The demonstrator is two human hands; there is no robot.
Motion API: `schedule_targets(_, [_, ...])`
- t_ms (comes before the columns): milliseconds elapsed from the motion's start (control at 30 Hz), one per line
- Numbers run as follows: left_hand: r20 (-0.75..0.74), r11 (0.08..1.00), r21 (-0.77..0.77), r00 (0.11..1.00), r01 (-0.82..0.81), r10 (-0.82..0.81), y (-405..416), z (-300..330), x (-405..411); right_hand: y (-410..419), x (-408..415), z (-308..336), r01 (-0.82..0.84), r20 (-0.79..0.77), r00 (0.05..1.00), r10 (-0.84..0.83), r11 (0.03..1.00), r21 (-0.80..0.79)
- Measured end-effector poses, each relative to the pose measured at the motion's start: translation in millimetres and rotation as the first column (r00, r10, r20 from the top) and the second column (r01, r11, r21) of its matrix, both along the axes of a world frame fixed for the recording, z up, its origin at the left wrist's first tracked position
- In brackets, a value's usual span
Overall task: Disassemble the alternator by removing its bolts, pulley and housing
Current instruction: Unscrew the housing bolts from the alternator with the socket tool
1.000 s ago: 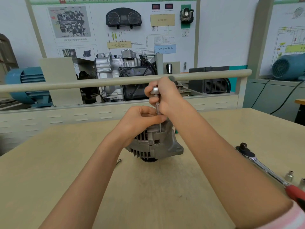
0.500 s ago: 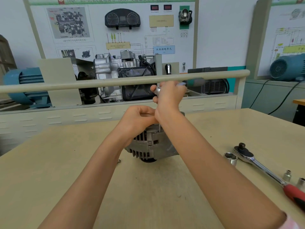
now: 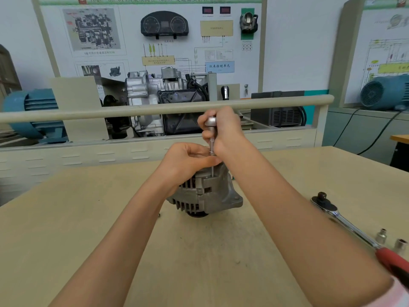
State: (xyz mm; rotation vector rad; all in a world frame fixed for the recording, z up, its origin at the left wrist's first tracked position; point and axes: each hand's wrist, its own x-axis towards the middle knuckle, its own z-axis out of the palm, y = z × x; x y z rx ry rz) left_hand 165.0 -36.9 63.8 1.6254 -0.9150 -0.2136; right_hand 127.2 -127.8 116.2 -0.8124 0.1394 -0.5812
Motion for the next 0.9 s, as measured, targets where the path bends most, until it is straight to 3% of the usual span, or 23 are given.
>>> schedule_targets(67, [0.033,1.000,0.004,0.999,-0.019,0.019,-1,-1,0,11,3,-3,0.351,0.056,0.935,-0.351,0.936,-0.002])
schedule_targets(133, [0.034,1.000,0.000,0.999,-0.031,0.031,0,-2,0,14,5,-1,0.355,0.045,0.934,-0.353,0.934,-0.034])
schedule_targets(200, [0.006,0.999,-0.015,1.000,-0.028,0.028,1,-3,-1,9,4,4,0.202,-0.067,0.975,-0.211,0.972,-0.116])
schedule_targets(267, [-0.026,1.000,-0.021,1.000,-0.006,0.005,4,-1,-1,-3,2,9,-0.063,-0.126,0.991,0.049,0.992,-0.112])
schedule_targets(367, [-0.076,0.998,-0.026,0.996,0.049,-0.051,6,1,1,-20,1,8,-0.436,-0.083,0.898,0.433,0.900,-0.021])
schedule_targets(467, [-0.082,0.999,-0.023,0.996,0.042,-0.044,5,2,1,-25,-3,5,-0.531,-0.061,0.846,0.529,0.846,-0.035])
schedule_targets(533, [-0.079,0.999,-0.029,0.996,0.037,-0.039,5,2,1,-17,-3,4,-0.415,-0.025,0.910,0.414,0.910,-0.002])
schedule_targets(600, [-0.062,0.999,-0.030,0.997,0.036,-0.038,4,2,1,-5,-1,1,-0.018,0.018,1.000,0.017,0.998,0.057])
schedule_targets(667, [-0.031,0.999,-0.029,0.999,0.030,-0.031,3,1,2,5,3,-3,0.363,0.042,0.929,-0.369,0.926,0.107])
schedule_targets(700, [-0.026,0.999,-0.029,0.999,0.026,-0.027,3,1,2,7,5,-2,0.395,0.040,0.915,-0.402,0.911,0.118])
schedule_targets(767, [-0.035,0.999,-0.034,0.999,0.017,-0.018,3,0,2,3,4,1,0.272,-0.029,0.962,-0.270,0.959,0.079])
schedule_targets(833, [-0.044,1.000,-0.027,0.999,0.009,-0.010,4,1,2,-10,3,6,-0.038,-0.079,0.996,0.041,0.998,0.043])
schedule_targets(900, [-0.052,1.000,-0.011,0.999,0.016,-0.017,3,1,3,-23,1,7,-0.395,-0.090,0.915,0.393,0.918,-0.008])
